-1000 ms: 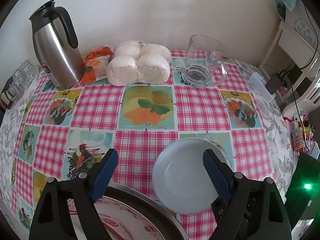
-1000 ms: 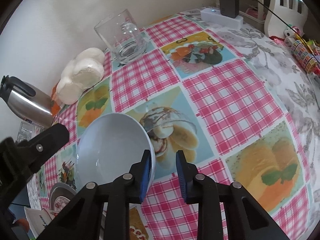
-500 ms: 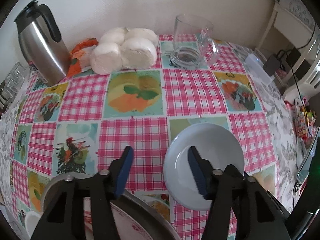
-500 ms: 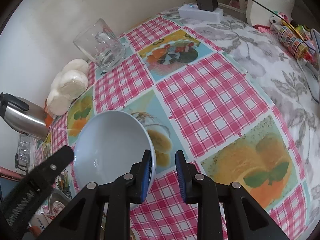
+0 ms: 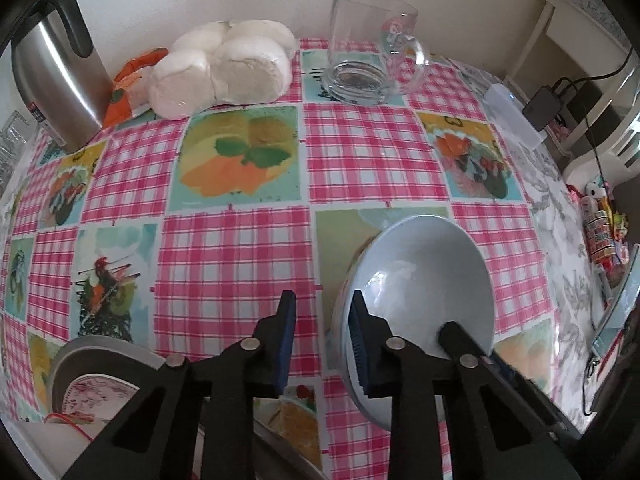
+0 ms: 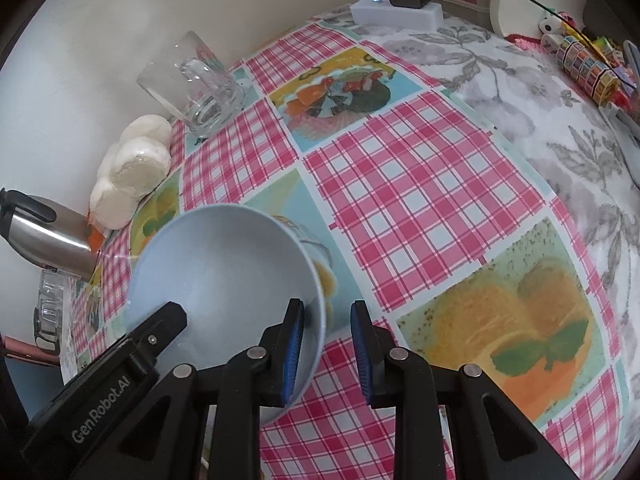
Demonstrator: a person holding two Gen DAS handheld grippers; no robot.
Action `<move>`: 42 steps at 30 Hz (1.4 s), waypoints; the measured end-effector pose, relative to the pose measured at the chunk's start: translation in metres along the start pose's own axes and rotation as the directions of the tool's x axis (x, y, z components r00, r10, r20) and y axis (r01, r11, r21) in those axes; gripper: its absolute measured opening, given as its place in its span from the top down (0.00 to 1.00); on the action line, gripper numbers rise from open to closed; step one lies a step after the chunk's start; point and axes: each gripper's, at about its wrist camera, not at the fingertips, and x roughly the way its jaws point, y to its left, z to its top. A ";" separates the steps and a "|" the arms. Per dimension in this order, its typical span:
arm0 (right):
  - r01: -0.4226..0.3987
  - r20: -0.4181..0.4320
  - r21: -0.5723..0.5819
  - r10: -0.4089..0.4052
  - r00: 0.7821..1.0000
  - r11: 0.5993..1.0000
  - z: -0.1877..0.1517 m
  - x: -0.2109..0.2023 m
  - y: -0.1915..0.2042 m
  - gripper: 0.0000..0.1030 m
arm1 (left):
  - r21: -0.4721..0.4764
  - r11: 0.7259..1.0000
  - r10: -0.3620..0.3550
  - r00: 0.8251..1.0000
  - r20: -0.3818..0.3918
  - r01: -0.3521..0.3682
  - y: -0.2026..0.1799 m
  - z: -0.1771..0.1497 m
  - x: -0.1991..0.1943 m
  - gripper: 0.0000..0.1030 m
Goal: Organize plates and bowls
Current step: 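Carry the pale blue bowl with the right tool over the stack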
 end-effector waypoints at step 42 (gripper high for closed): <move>-0.091 0.192 -0.170 0.124 0.974 0.981 -0.015 -0.125 0.081 0.82 | -0.107 0.977 -0.157 0.963 0.220 0.183 0.052 -0.002 -0.130 0.89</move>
